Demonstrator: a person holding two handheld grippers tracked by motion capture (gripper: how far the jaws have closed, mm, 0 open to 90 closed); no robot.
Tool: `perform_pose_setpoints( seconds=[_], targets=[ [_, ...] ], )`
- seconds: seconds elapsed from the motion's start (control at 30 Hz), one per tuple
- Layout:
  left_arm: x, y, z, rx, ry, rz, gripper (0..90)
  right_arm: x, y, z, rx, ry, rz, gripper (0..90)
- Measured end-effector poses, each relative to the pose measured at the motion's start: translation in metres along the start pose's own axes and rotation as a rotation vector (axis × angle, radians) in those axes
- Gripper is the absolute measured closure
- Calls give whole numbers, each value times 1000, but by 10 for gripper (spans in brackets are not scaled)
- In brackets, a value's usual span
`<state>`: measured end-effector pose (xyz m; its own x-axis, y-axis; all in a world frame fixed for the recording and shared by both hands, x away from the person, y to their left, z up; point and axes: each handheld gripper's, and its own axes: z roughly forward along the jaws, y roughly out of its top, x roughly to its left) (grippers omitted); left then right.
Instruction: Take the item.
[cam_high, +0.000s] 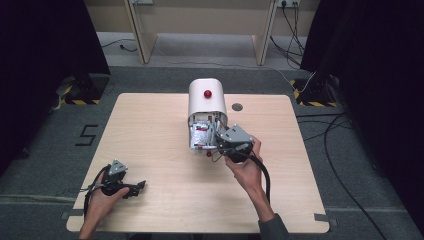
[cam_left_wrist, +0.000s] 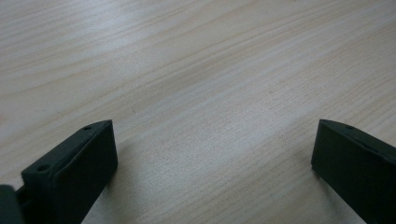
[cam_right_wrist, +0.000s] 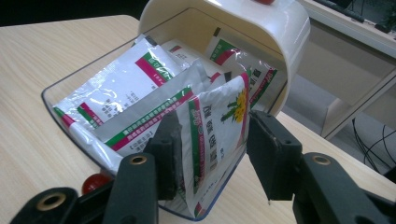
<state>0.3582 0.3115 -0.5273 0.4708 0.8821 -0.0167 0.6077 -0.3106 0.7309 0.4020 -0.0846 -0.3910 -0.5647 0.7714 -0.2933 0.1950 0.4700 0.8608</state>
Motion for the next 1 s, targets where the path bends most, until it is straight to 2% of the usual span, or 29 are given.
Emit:
perform_pose_setpoints(
  seconds=[0.5, 0.63, 0.83, 1.0],
  targets=[
    [0, 0, 0, 0, 0, 0, 0, -3, 7, 16, 18, -24, -24, 648],
    [0, 0, 0, 0, 0, 1, 0, -4, 7, 20, 20, -32, -28, 697],
    [0, 0, 0, 0, 0, 0, 0, -7, 5, 20, 0, -22, -5, 812],
    [0, 0, 0, 0, 0, 0, 0, -6, 7, 11, -41, -18, 9, 854]
  ],
)
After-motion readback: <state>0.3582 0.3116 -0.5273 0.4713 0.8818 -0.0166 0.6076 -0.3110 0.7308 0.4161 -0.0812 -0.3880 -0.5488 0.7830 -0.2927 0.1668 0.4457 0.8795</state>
